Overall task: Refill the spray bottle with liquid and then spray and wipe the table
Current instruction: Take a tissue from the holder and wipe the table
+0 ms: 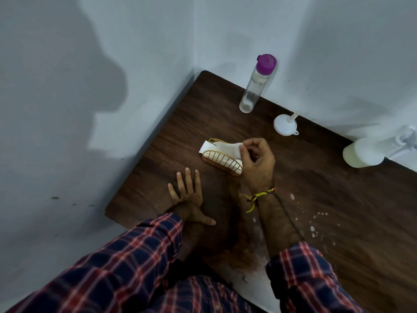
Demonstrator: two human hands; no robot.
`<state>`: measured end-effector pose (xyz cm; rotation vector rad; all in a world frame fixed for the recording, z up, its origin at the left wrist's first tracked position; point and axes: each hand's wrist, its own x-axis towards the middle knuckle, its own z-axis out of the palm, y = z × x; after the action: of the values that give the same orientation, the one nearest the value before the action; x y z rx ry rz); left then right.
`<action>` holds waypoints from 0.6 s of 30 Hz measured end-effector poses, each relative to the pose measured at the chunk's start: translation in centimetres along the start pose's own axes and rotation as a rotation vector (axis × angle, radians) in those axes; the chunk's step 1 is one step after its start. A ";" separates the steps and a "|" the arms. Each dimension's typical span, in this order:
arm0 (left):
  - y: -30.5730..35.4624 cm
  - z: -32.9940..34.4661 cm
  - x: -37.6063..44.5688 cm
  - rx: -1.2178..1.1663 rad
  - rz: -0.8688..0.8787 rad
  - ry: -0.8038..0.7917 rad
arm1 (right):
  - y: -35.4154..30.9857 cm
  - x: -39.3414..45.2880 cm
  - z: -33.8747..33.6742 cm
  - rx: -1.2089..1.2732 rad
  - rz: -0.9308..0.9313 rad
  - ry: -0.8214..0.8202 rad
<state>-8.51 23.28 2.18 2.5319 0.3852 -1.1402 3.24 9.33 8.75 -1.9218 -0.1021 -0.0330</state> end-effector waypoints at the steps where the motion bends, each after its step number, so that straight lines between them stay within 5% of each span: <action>1: 0.0 0.0 0.0 0.001 -0.004 -0.002 | -0.4 0.1 -0.1 0.037 -0.014 0.009; 8: 0.0 -0.4 -0.2 -0.013 -0.022 -0.031 | -5.0 -0.1 -2.2 0.160 -0.085 0.092; 14: 1.4 -1.0 -1.3 -0.037 -0.113 -0.056 | -4.3 -2.5 -5.7 0.256 0.073 0.158; 18: 4.6 -0.1 -1.7 -0.105 -0.106 0.078 | -2.8 -4.0 -7.7 0.306 0.178 0.195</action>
<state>-7.80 18.98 4.37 2.4953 0.5905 -1.0316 -0.76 2.83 13.80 -1.6060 0.1853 -0.0806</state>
